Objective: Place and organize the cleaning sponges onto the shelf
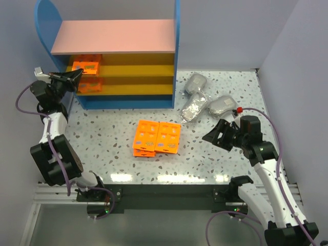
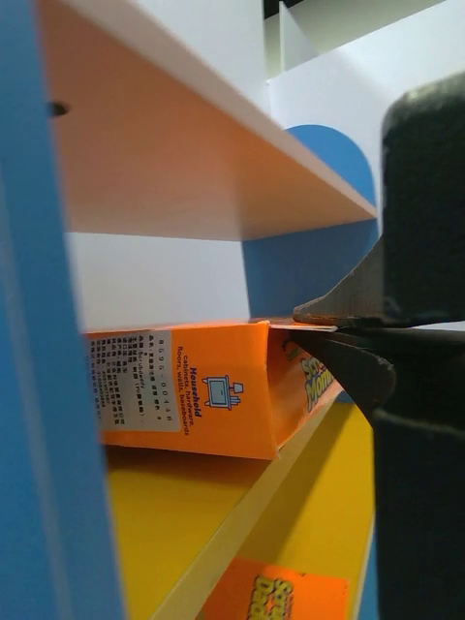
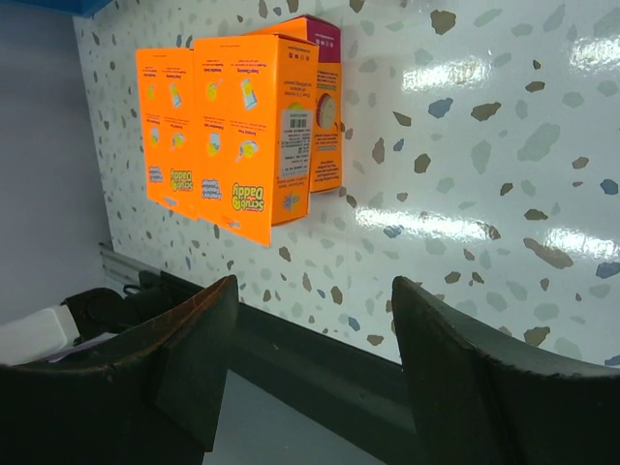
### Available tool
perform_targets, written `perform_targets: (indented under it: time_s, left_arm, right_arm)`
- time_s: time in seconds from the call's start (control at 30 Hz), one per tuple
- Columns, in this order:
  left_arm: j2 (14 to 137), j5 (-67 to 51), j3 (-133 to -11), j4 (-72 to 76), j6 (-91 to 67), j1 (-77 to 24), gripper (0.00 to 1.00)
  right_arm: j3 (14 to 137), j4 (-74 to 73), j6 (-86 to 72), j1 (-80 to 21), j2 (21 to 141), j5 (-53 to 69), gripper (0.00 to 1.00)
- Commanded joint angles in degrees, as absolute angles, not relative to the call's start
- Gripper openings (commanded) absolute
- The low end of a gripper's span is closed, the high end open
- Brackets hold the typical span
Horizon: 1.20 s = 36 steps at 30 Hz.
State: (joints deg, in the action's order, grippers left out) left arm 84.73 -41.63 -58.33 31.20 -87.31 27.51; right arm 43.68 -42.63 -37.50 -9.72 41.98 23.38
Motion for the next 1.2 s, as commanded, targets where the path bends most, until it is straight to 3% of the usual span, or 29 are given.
perform_targets:
  time_s: [0.0,0.33,0.57,0.63,0.77,0.9,0.97,1.17]
  left_arm:
    - [87.18,-37.88,-62.75,35.16,-89.91,27.95,0.0]
    - [93.6,-36.47,-67.06,36.39,-92.55,27.95,0.0]
    - [90.53,-36.39,-65.13,34.89,-92.37,27.95,0.0]
    - [88.43,-36.74,-63.47,34.37,-92.55,27.95,0.09]
    - [82.72,-37.0,-60.21,31.04,-91.59,27.95,0.46]
    - [76.3,-38.06,-56.09,24.8,-89.04,27.95,0.74]
    - [73.05,-39.81,-54.41,22.25,-86.42,28.04,0.84]
    - [60.13,-42.1,-43.7,2.5,-69.49,24.62,0.86]
  right_arm:
    - [43.24,-39.55,-38.06,-9.84,41.66,24.43,0.68]
    - [43.07,-37.18,-39.2,-9.76,42.45,25.4,0.68]
    - [43.07,-36.83,-39.29,-9.76,42.89,25.31,0.69]
    - [43.15,-36.74,-39.29,-9.75,43.07,25.23,0.7]
    - [43.33,-36.91,-39.29,-9.76,42.98,24.79,0.74]
    - [42.98,-37.53,-39.2,-9.67,42.19,24.35,0.78]
    - [42.89,-37.88,-39.11,-9.75,41.92,24.35,0.79]
    - [42.63,-38.85,-39.02,-9.67,41.22,23.82,0.8]
